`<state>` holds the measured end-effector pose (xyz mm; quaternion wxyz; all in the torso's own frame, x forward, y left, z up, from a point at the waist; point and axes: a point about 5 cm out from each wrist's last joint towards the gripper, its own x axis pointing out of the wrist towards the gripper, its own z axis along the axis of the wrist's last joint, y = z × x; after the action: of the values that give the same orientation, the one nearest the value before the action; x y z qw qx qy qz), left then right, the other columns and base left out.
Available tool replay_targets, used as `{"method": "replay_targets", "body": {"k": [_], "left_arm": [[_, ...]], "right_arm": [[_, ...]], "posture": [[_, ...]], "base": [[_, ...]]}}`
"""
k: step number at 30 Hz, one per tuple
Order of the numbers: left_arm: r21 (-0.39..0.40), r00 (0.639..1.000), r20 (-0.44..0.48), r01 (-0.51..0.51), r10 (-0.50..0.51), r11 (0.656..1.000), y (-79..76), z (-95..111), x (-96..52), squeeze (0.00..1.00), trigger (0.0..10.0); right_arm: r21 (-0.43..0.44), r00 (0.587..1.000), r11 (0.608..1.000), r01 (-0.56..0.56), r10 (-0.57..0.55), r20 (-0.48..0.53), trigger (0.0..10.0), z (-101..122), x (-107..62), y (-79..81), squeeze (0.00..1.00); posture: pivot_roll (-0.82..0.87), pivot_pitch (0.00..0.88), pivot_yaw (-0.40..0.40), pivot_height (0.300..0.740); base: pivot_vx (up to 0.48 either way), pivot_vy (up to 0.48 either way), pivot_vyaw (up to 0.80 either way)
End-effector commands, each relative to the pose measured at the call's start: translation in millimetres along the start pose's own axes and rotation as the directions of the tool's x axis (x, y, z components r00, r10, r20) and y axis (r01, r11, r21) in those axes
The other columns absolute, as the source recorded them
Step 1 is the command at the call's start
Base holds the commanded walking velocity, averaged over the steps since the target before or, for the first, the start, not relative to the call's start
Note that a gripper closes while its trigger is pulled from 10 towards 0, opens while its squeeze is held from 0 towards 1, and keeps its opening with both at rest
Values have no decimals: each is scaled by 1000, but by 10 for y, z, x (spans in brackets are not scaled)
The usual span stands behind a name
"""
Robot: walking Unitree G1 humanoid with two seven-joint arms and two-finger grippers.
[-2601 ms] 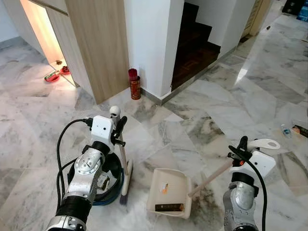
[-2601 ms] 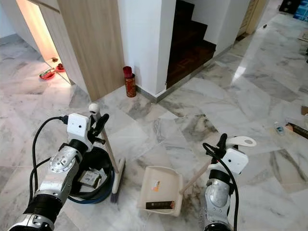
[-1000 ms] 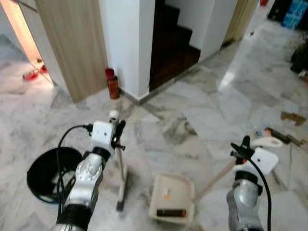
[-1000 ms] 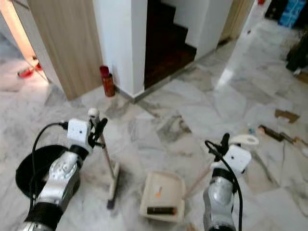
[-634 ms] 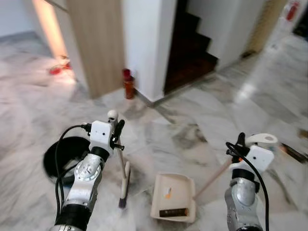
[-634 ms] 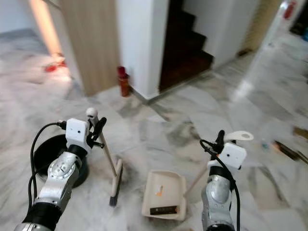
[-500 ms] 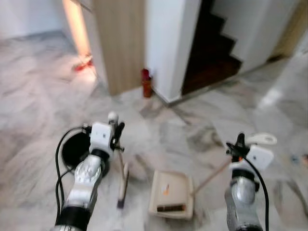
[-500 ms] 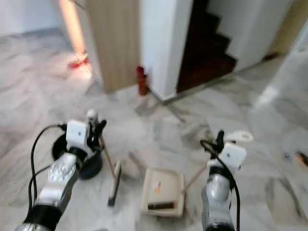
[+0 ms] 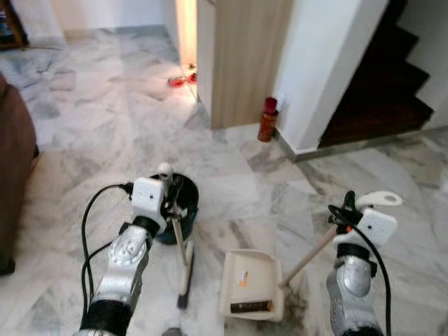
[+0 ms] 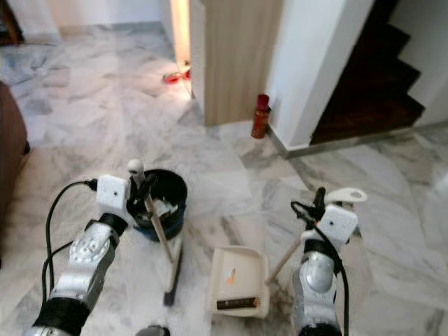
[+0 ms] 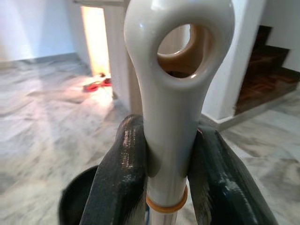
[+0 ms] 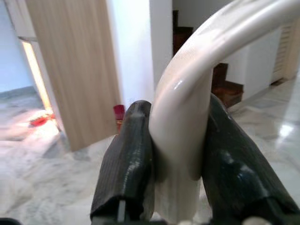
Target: Sweep floor
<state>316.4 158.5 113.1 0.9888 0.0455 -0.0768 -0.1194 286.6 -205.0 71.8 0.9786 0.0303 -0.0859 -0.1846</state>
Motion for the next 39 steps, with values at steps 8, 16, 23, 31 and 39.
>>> {"method": "replay_targets", "body": {"k": [8,16,23,31,39], "left_arm": [[7,999,32,28,-29,1000,-56,84,32,0,10000],[7,999,26,40,-40,999,-62,73,12,0,10000],[10,999,17,42,-42,999,-41,52,-37,0,10000],[13,999,16,34,-34,999,-28,55,-38,0,10000],[-11,999,27,44,-43,999,-57,71,-33,0,10000]], "right_arm": [[35,999,999,0,-2,44,10000,114,80,21,0],[58,999,998,-13,11,38,10000,118,91,52,0],[151,995,989,-12,-3,97,10000,295,183,105,0],[186,968,982,-35,-13,252,10000,725,358,110,0],[227,932,971,-77,-10,362,10000,1106,456,116,0]], "posture": [[238,59,-87,740],[241,46,-87,740],[249,38,-89,740],[244,50,-91,740],[242,62,-95,740]], "base": [[0,0,775],[0,0,659],[0,0,0],[0,0,0],[0,0,0]]}}
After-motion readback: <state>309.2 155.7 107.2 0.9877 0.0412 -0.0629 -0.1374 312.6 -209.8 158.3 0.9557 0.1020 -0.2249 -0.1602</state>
